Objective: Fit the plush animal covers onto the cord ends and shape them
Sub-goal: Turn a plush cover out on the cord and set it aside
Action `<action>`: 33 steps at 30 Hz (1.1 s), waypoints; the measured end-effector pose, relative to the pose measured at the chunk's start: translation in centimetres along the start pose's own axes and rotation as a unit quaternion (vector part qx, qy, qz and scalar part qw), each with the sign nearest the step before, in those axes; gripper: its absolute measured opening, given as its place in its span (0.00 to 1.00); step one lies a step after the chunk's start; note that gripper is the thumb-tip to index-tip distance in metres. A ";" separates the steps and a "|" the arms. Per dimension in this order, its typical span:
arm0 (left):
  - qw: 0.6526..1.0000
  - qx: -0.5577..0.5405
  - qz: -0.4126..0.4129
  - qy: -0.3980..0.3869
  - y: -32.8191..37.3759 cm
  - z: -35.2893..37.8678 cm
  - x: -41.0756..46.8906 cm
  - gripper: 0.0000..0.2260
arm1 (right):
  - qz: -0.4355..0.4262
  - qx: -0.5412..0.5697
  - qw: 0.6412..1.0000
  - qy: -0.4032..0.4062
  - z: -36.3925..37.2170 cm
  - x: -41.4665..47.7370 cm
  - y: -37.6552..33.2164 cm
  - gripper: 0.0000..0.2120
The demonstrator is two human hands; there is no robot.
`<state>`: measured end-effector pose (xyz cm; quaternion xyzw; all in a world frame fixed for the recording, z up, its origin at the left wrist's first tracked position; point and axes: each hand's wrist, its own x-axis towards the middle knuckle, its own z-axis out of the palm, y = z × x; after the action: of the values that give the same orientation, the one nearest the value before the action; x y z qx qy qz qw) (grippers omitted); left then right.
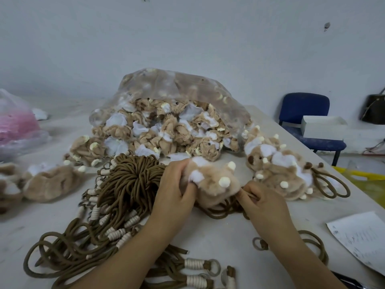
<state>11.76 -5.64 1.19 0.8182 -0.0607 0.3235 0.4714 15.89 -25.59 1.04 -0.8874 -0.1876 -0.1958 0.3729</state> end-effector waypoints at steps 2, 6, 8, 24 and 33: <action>1.000 -0.008 -0.004 -0.016 0.0 0.1 0.0 0.16 | 0.007 0.024 1.000 -0.004 0.0 -0.1 0.0 0.24; 0.996 -0.053 -0.038 -0.065 -0.1 0.2 0.2 0.23 | 0.007 0.039 0.999 -0.011 0.0 -0.1 -0.3 0.24; 0.992 -0.097 -0.062 -0.060 0.2 0.2 0.1 0.23 | 0.011 0.032 0.999 0.000 0.0 -0.1 -0.1 0.23; 0.979 -0.141 -0.091 -0.115 1.7 1.0 0.3 0.31 | 0.004 0.068 0.997 -0.024 0.8 -0.3 -0.3 0.16; 0.985 -0.086 -0.145 -0.031 1.2 0.2 -0.2 0.19 | 0.018 0.061 0.997 -0.041 0.1 0.0 -0.7 0.28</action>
<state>11.24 -6.55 1.91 0.7842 0.0164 0.2201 0.5800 15.55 -25.10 1.34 -0.8732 -0.1986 -0.1409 0.4221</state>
